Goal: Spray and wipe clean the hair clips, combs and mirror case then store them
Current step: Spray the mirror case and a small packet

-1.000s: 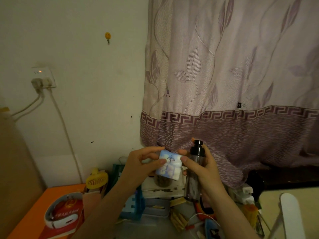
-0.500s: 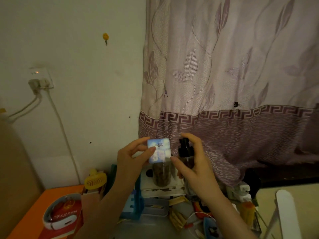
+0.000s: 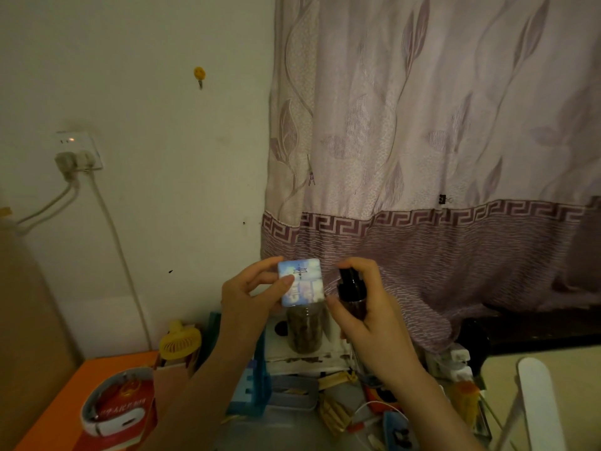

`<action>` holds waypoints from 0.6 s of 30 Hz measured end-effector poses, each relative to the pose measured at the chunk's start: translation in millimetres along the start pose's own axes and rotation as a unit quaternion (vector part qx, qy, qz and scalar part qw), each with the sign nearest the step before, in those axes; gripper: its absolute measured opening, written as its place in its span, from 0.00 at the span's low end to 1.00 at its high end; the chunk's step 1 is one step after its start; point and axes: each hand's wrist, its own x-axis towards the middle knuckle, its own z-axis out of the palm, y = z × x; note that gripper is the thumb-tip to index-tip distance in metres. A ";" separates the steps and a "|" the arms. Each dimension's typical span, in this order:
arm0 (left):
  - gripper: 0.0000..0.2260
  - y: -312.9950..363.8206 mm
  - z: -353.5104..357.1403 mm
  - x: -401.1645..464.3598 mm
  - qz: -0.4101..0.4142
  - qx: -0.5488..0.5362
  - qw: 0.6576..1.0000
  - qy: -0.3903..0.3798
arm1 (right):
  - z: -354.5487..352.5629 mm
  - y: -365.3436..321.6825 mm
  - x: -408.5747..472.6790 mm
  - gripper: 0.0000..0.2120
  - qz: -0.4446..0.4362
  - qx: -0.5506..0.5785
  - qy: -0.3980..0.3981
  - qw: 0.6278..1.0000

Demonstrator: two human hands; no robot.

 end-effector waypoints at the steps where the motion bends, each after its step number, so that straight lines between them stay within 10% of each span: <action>1: 0.13 0.4 -0.4 0.3 0.002 0.003 1.000 0.000 | -0.4 0.4 -1.0 0.20 -0.002 -0.004 0.004 1.000; 18: 0.13 5.6 -3.2 -5.1 0.018 0.007 1.000 -0.007 | 6.0 18.9 -28.9 0.20 0.016 -0.047 0.012 0.999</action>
